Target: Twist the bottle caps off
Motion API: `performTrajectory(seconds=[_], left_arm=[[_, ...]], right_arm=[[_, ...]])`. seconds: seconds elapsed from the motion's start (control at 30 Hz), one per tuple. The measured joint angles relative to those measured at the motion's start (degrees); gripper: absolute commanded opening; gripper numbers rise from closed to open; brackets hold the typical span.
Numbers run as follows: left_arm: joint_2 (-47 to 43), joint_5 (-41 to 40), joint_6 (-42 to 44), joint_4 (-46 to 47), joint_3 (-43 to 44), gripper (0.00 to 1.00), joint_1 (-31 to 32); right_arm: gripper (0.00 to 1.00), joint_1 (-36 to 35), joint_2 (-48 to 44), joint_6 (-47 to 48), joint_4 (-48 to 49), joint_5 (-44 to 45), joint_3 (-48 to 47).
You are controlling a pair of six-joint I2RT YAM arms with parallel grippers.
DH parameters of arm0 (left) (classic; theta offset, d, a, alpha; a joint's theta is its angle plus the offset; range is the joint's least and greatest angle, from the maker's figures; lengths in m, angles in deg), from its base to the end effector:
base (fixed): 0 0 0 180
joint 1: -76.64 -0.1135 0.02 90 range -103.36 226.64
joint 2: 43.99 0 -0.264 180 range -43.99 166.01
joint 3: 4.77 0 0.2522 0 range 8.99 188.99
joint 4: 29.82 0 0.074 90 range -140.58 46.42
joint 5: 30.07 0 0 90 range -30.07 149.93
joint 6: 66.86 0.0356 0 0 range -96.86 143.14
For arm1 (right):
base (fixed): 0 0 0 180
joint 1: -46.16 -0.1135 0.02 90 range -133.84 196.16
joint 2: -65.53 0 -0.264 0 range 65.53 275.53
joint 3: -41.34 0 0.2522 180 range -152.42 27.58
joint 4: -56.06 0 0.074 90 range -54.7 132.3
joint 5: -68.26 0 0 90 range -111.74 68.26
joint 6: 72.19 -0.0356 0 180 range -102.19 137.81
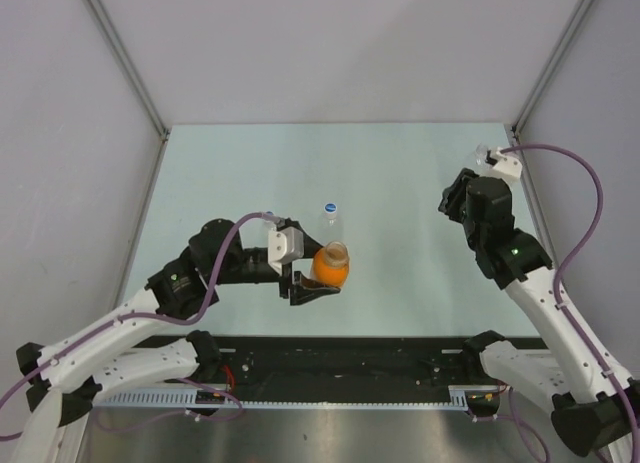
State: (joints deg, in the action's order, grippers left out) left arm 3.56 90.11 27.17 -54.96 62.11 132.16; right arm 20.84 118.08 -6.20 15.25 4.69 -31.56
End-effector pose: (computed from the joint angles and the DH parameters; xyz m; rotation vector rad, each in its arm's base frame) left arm 0.0894 -0.1618 0.3812 1.2273 1.2948 -1.1012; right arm 0.1832 0.0691 0.3738 0.2830 1.8704 0.1425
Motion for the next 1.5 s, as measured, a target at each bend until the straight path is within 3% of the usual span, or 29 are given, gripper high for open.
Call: performTrajectory(seconds=[0.43,0.93,1.5], left_arm=[[-6.84,-1.16,-0.17,-0.52,-3.19,0.04,0.72],[-8.61,-1.84,-1.09,0.07,-4.81,0.05,0.76],[-9.66,-1.81,-2.14,0.63,-5.44,0.06,0.83]], right_arm=[[0.00,20.98,7.72,-11.43,2.86,-2.32,12.20],[0.00,28.44,24.22,-16.59,8.59,3.67,16.94],[0.03,30.88,30.27,-19.32,11.96,-0.22,18.73]])
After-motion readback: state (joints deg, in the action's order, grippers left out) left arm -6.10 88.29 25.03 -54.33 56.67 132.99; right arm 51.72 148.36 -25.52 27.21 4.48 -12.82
